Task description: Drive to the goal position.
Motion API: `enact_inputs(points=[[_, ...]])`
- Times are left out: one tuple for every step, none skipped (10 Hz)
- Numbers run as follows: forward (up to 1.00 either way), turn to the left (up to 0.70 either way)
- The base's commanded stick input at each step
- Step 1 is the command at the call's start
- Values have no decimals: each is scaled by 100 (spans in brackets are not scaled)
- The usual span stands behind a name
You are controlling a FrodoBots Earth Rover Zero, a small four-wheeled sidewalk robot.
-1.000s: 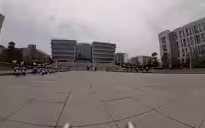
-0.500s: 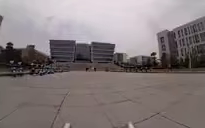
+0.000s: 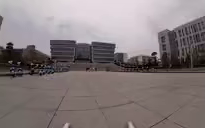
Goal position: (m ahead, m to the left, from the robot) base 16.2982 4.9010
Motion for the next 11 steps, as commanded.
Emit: enact_inputs(points=[[50, 0], [50, 0], [50, 0], [50, 0], [50, 0], [50, 0], [50, 0], [50, 0], [50, 0], [50, 0], [50, 0]])
